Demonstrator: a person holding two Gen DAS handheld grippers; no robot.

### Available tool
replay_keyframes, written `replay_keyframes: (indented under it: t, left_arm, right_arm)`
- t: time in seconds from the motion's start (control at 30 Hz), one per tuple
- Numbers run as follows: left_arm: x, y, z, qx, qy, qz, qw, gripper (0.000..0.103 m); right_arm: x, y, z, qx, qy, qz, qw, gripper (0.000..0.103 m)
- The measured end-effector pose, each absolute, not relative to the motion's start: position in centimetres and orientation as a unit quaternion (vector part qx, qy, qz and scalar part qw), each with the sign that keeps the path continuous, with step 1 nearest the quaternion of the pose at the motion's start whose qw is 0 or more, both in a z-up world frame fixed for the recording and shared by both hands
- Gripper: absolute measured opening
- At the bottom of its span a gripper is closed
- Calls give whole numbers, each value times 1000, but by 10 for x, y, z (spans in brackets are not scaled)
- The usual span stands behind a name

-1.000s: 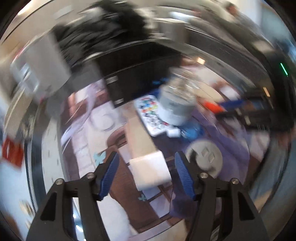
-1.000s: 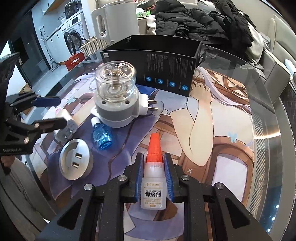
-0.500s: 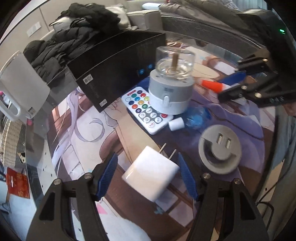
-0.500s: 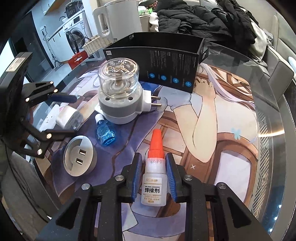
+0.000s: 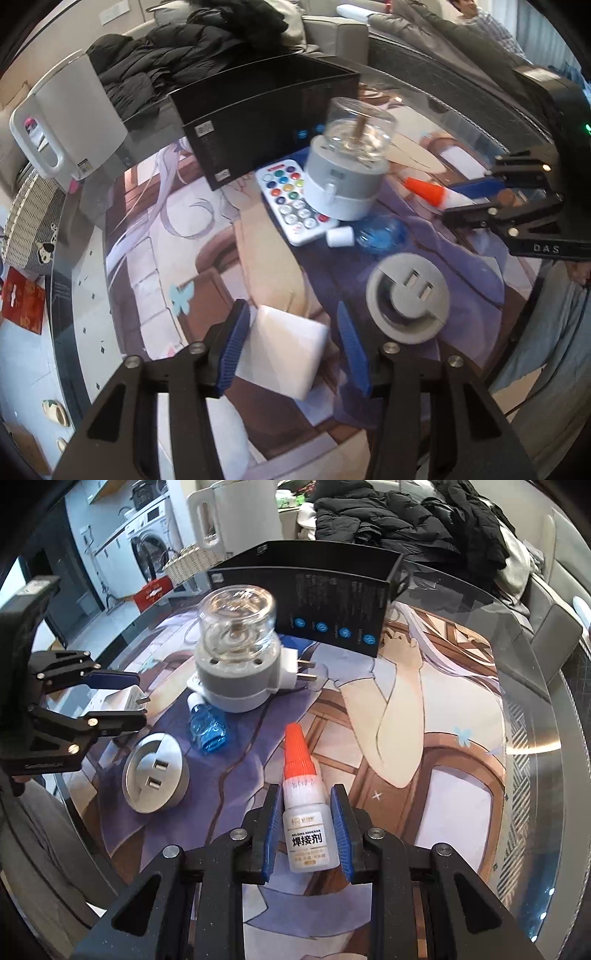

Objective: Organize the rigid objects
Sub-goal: 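Adjust left gripper grip on white charger while right gripper holds glue bottle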

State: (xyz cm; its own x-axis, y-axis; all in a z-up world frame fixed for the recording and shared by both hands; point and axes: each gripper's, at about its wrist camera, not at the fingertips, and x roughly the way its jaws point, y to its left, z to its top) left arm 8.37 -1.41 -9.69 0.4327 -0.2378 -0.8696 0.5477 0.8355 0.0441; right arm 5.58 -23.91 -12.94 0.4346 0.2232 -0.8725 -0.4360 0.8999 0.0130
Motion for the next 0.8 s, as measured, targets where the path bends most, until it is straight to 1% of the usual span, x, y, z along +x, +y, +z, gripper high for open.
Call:
replay_keyframes:
  t: [0.03, 0.17, 0.23, 0.3, 0.43, 0.53, 0.6, 0.8]
  left_arm:
    - [80, -14, -98, 165, 479, -239, 828, 55]
    - [69, -7, -99, 163, 485, -242, 824, 54]
    - [70, -4, -96, 152, 481, -238, 830, 51]
    - [73, -5, -95, 149, 480, -239, 831, 50]
    - [78, -10, -101, 154, 491, -230, 826, 41]
    - [76, -15, -101, 166, 488, -231, 826, 41]
    - [75, -16, -101, 164, 487, -232, 826, 41]
    - [71, -17, -82, 140, 456, -230, 848, 41]
  right_arm:
    - [54, -237, -129, -112, 495, 199, 839, 27]
    - [49, -239, -130, -107, 500, 203, 835, 28]
    - [47, -239, -130, -110, 501, 204, 834, 29]
    - [45, -239, -130, -108, 501, 204, 834, 29]
    - [43, -236, -131, -115, 500, 207, 833, 29]
    - [42, -237, -131, -118, 498, 208, 833, 27]
    - [40, -236, -131, -129, 494, 205, 835, 22]
    - [35, -233, -123, -126, 479, 211, 843, 21]
